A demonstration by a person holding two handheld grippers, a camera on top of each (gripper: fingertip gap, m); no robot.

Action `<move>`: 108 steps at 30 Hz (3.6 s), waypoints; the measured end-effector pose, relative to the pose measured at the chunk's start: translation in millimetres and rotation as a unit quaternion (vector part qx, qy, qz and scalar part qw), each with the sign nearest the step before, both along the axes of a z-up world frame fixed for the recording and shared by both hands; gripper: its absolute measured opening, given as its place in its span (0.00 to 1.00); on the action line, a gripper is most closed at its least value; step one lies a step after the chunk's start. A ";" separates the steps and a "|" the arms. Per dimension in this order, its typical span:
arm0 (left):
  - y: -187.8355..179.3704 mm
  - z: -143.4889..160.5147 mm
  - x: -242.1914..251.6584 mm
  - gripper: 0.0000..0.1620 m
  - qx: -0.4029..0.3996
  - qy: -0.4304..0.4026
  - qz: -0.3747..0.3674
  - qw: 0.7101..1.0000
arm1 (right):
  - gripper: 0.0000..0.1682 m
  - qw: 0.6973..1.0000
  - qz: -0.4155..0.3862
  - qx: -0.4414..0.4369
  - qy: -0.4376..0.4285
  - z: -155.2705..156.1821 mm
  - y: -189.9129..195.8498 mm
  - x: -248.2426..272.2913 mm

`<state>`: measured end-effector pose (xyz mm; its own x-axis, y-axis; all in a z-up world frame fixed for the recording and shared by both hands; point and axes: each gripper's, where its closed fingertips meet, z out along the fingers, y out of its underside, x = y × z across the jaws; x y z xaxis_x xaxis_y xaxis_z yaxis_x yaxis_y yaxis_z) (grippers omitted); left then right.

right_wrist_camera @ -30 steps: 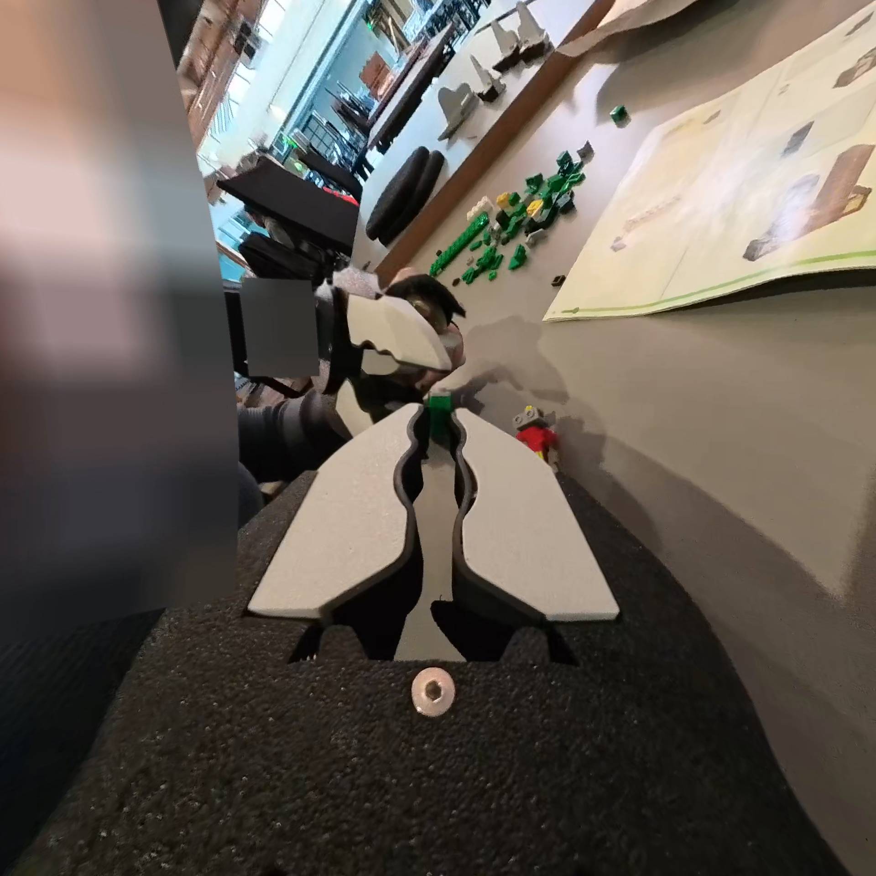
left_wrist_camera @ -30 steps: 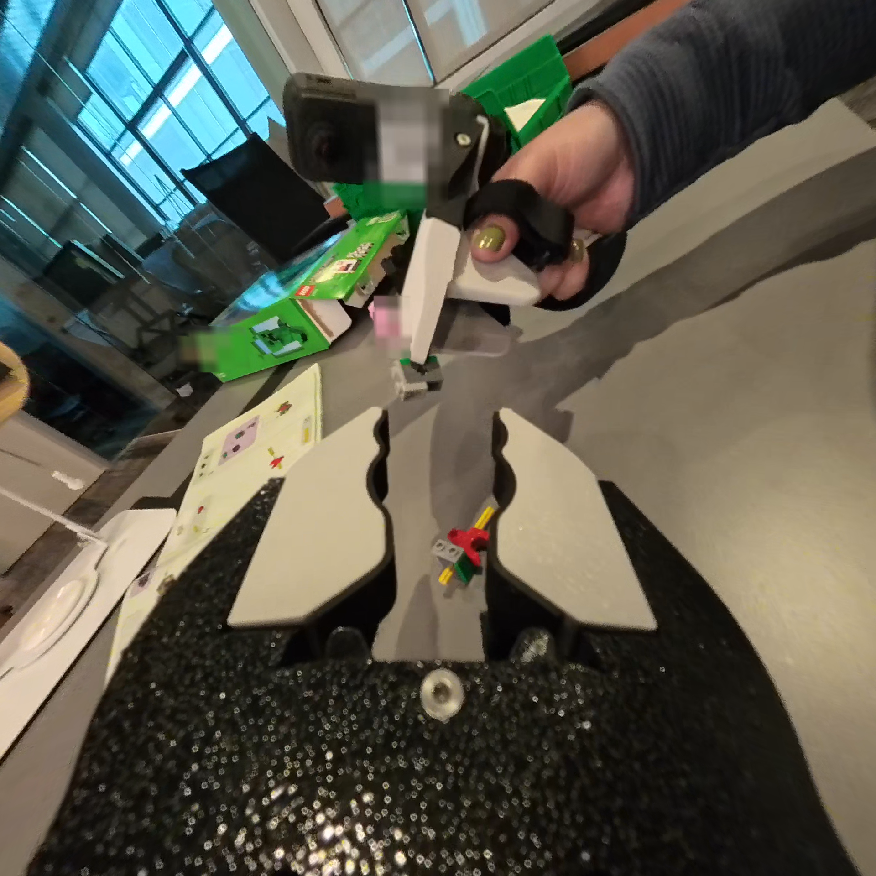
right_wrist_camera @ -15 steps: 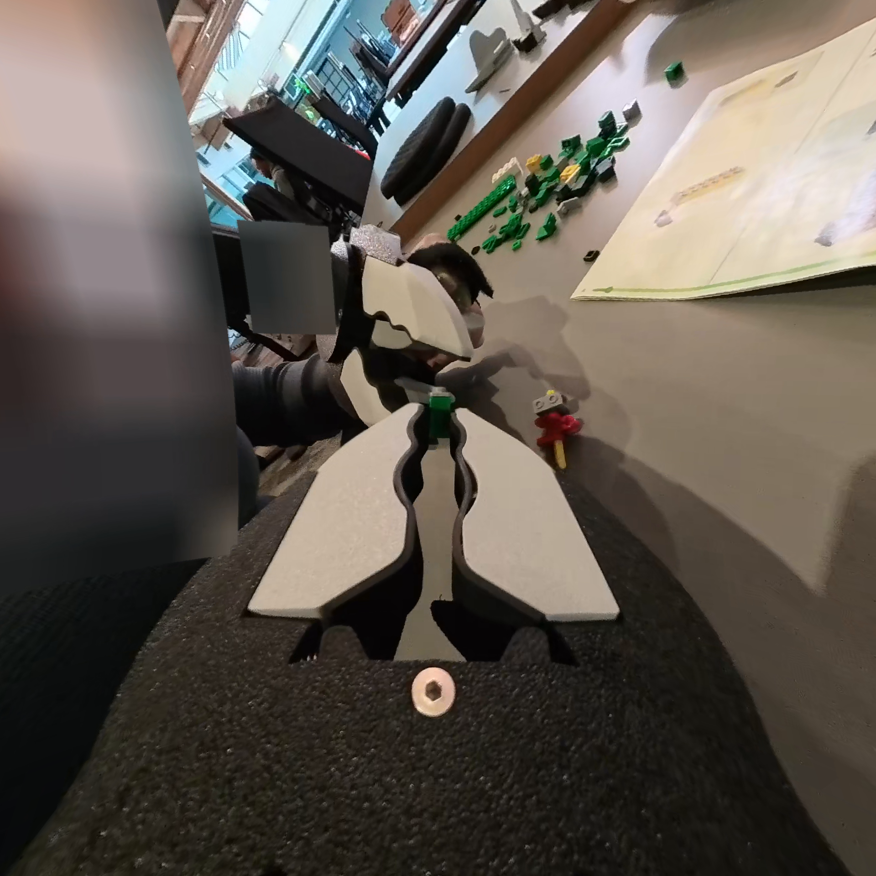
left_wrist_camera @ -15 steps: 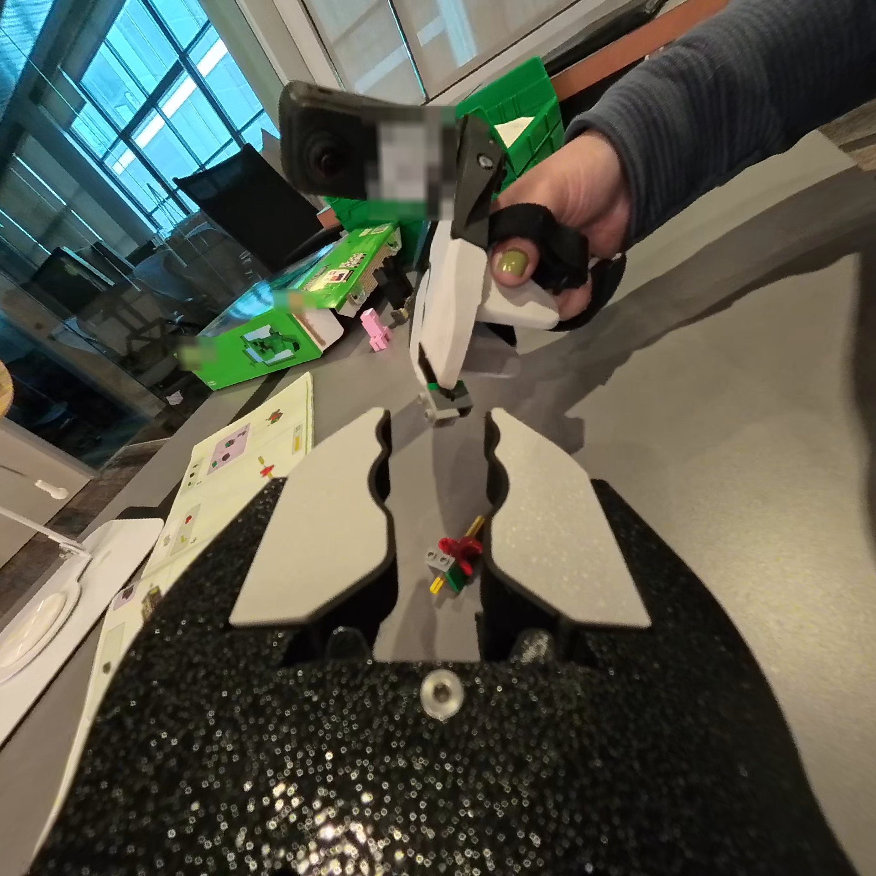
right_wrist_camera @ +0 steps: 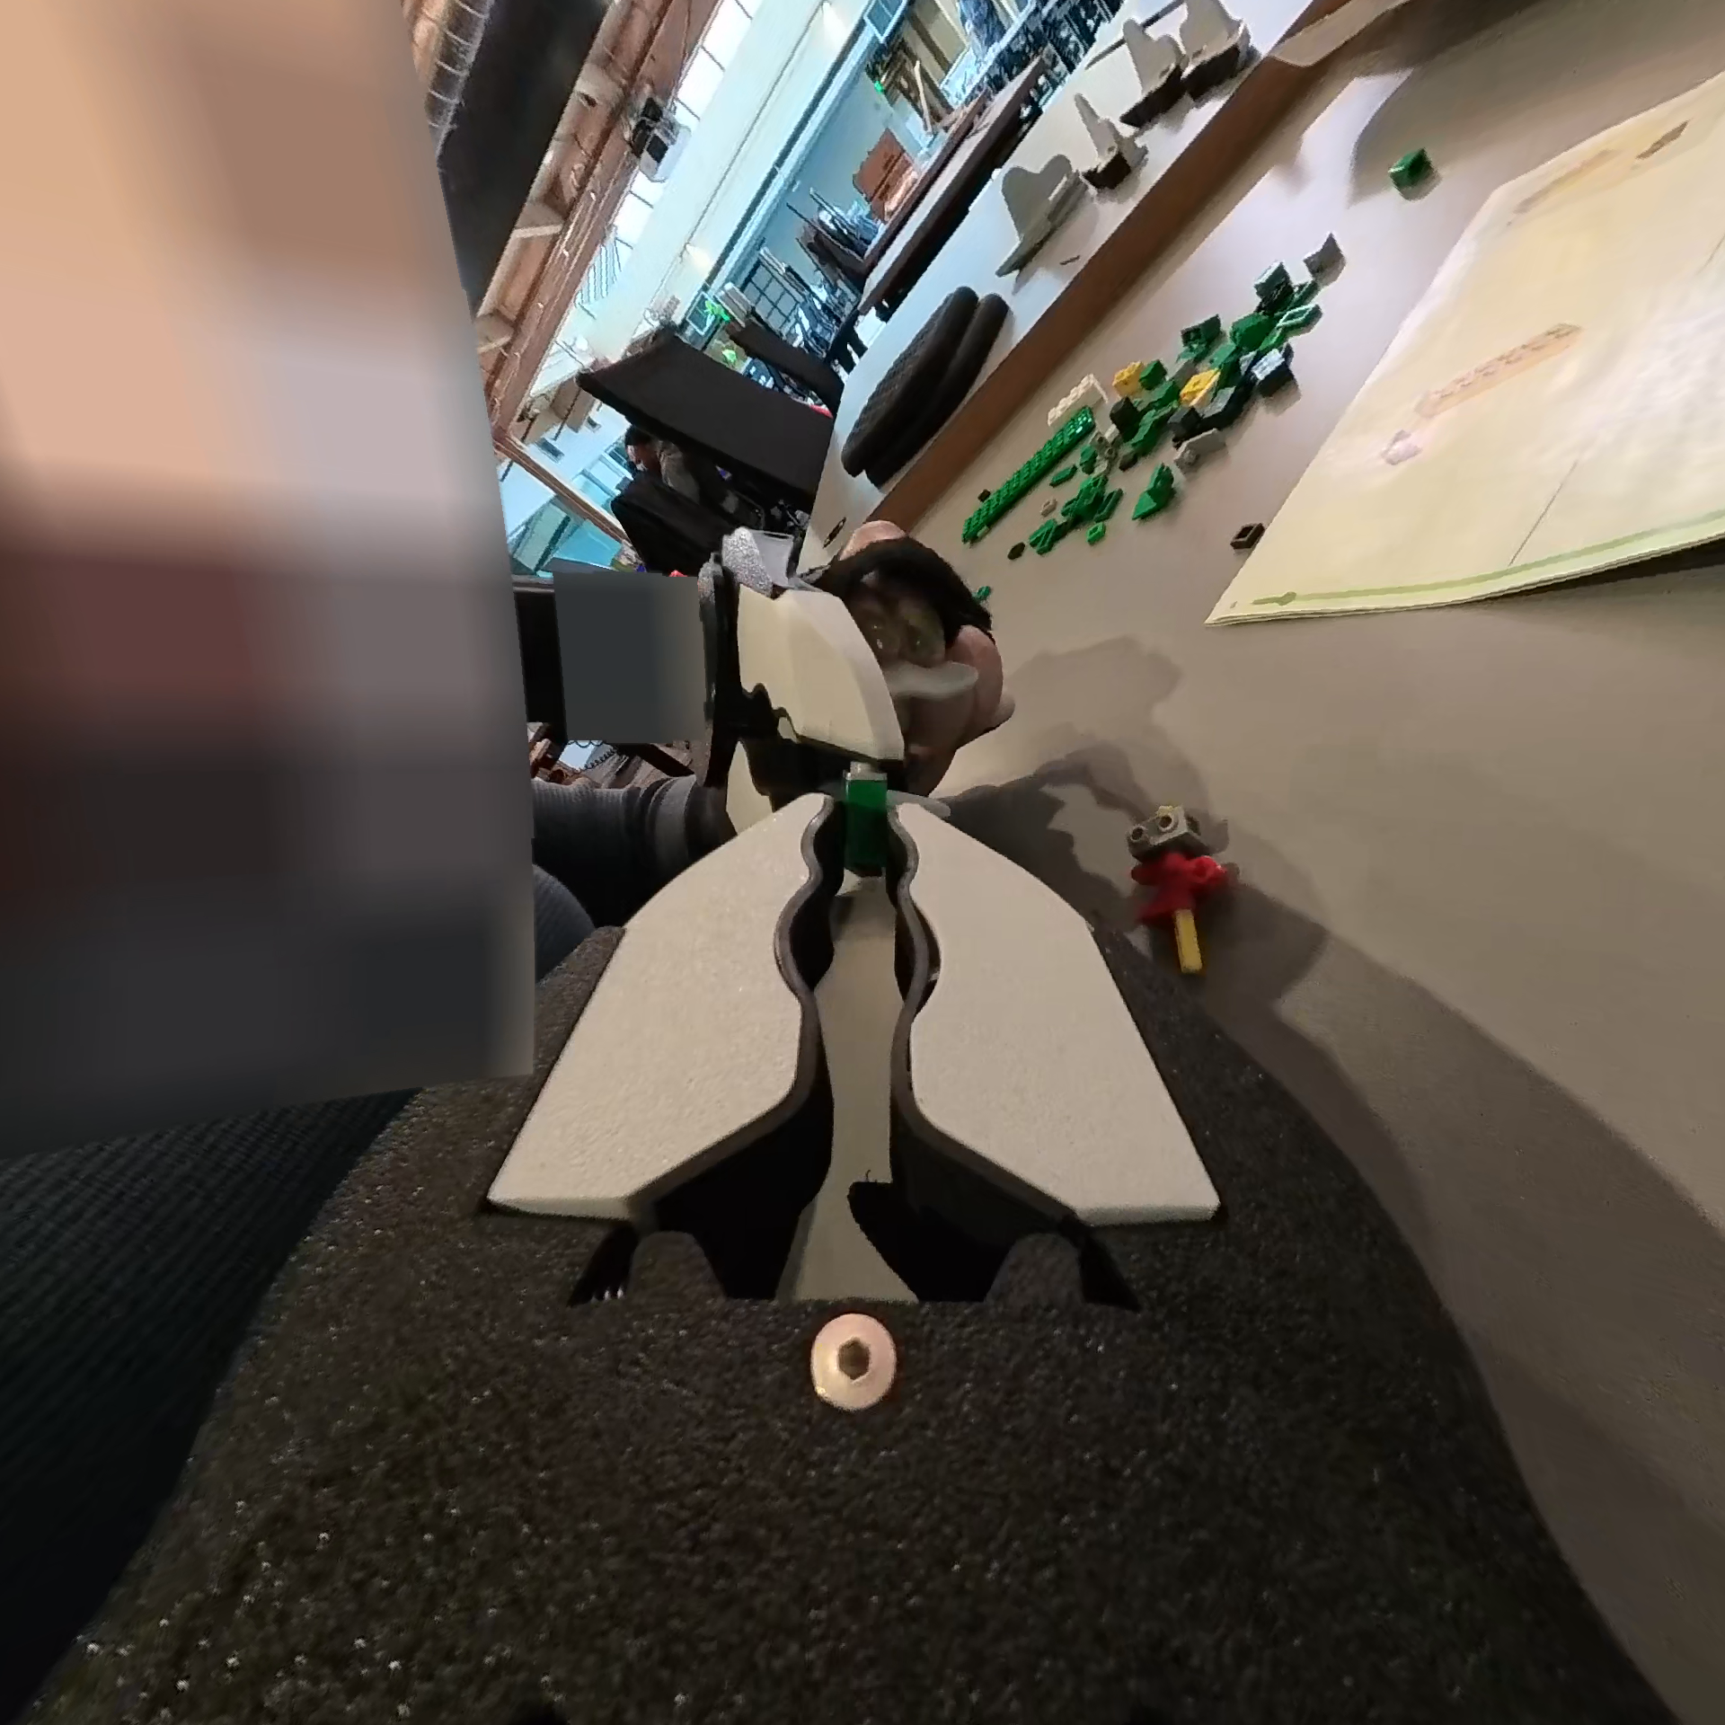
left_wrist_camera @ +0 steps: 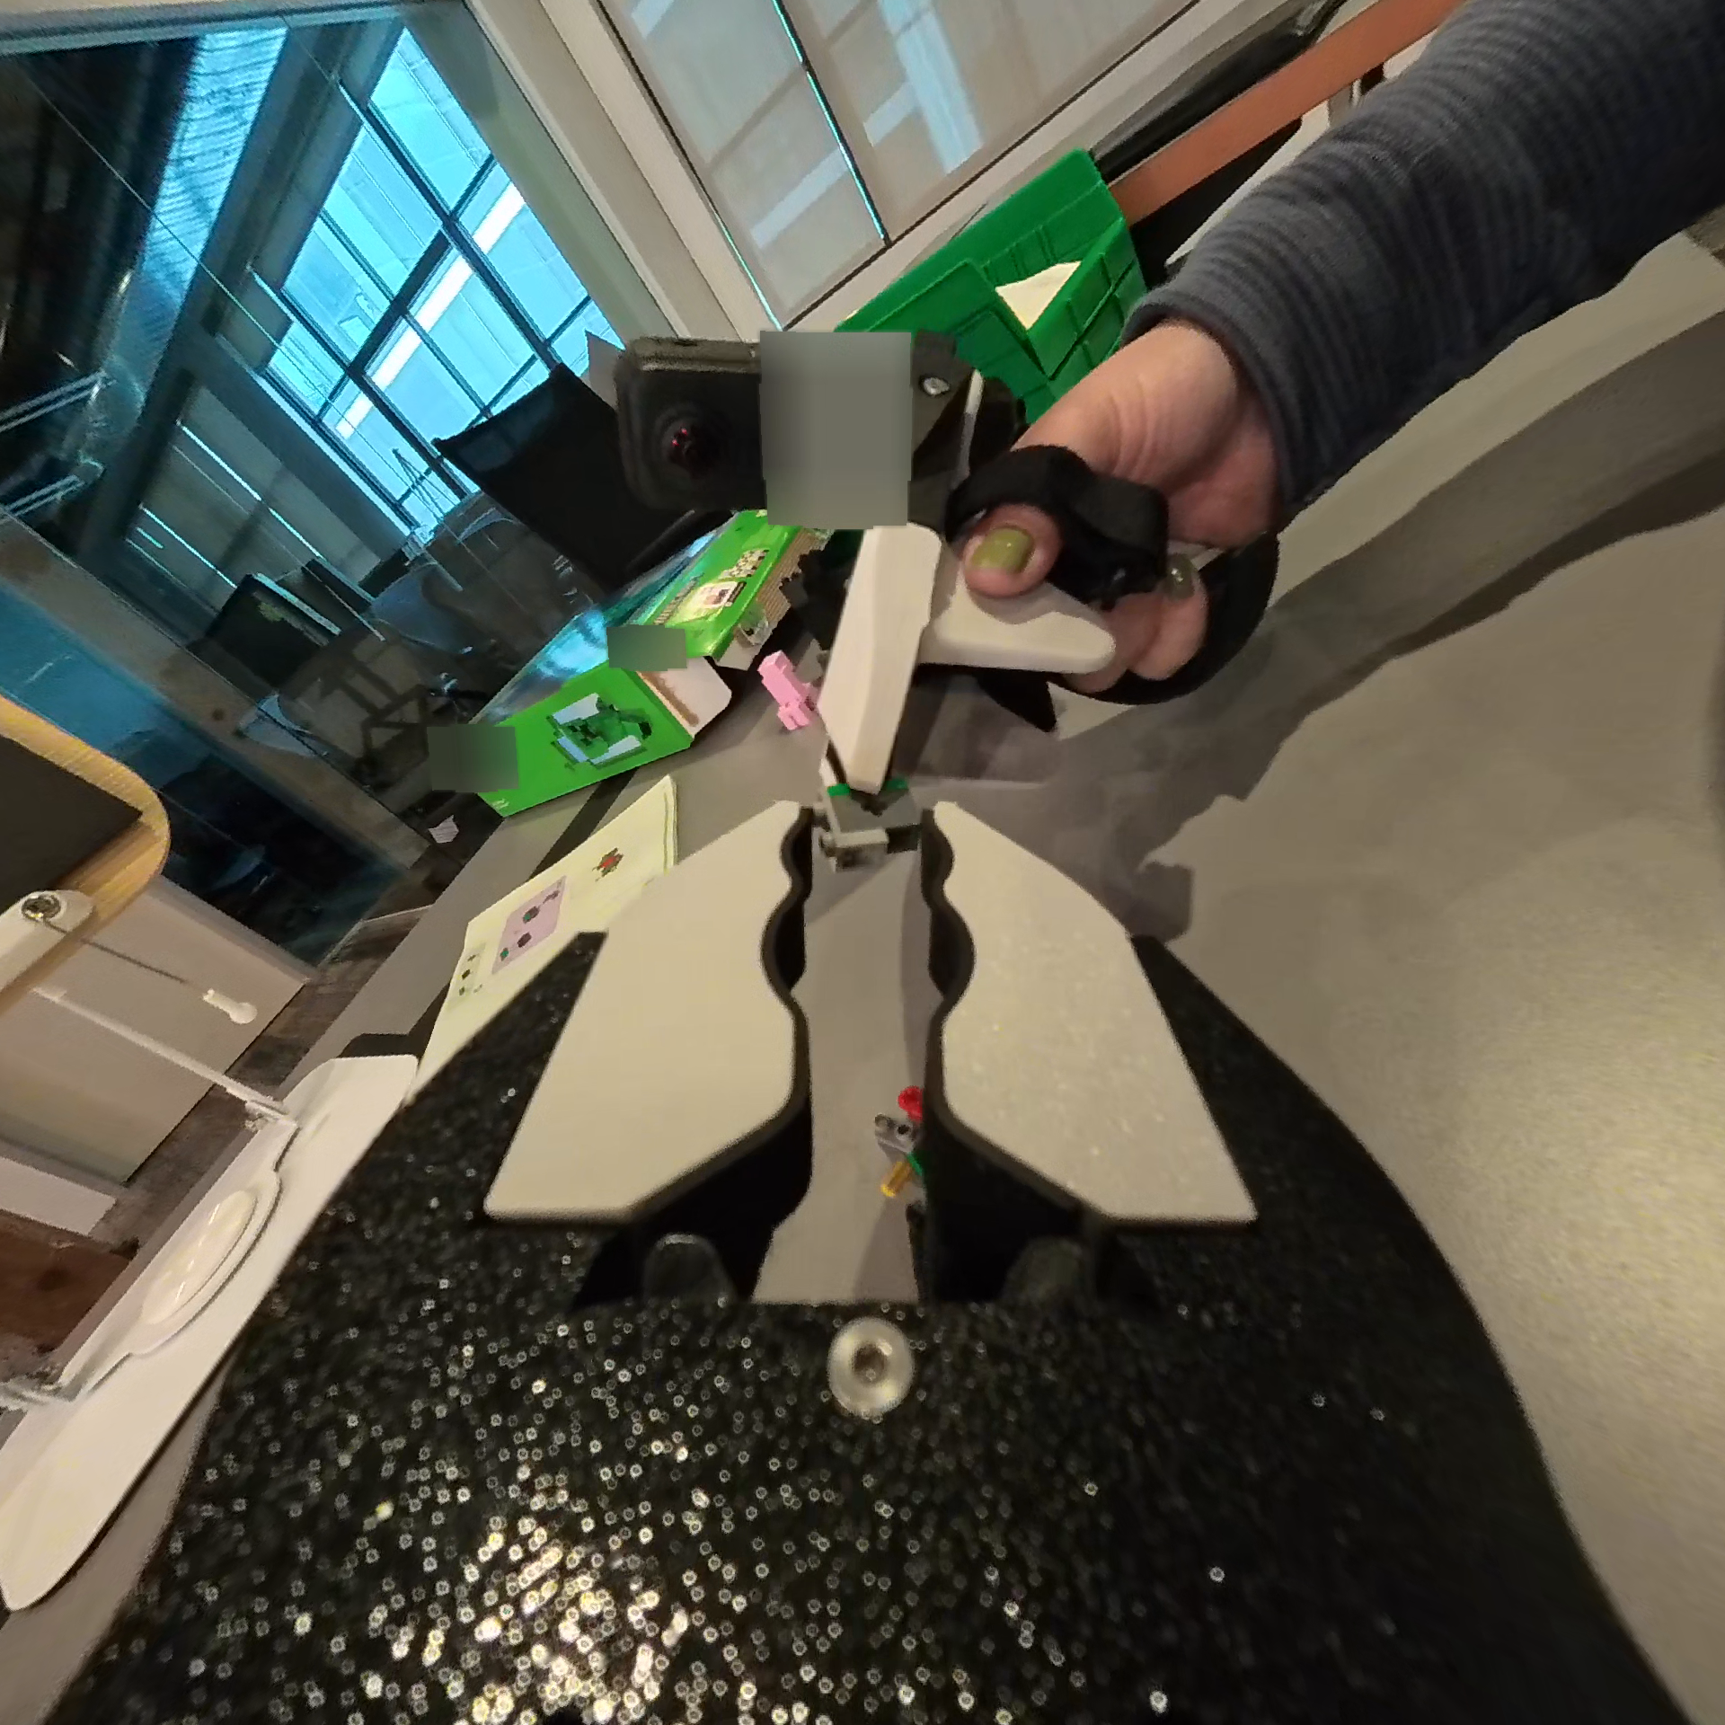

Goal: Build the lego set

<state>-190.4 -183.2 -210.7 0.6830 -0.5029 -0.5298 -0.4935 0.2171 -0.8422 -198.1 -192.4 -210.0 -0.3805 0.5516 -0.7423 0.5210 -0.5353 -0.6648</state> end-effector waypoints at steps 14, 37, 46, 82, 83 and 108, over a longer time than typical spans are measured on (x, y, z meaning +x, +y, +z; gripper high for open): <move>-5.6 10.2 0.9 0.13 0.007 -0.042 -0.029 0.999 | 0.09 0.999 0.031 0.031 0.009 5.6 -7.3 1.7; 0.4 1.4 -2.6 0.13 -0.004 -0.016 -0.006 1.000 | 0.11 0.998 0.023 0.063 -0.009 -3.1 -4.8 0.5; 2.6 3.6 -9.9 0.13 -0.002 -0.021 0.009 1.000 | 0.11 0.997 0.010 0.072 -0.008 -2.9 0.6 0.7; 19.3 4.4 -100.1 0.13 -0.023 -0.089 0.175 0.980 | 0.03 0.866 0.033 0.484 -0.119 -92.5 16.6 -16.0; 19.4 4.1 -99.8 0.13 -0.023 -0.088 0.175 0.980 | 0.03 0.865 0.034 0.486 -0.118 -92.6 16.8 -16.1; 19.8 4.4 -103.1 0.13 -0.029 -0.102 0.180 0.978 | 0.03 0.827 0.031 0.553 -0.095 -91.2 26.6 -15.4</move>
<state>-293.5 -163.5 -206.4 0.9100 -0.2355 -0.3412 -0.3489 0.0095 -0.9371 -213.6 -165.8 -301.2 -0.3685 0.9168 0.1538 0.6753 0.3777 -0.6335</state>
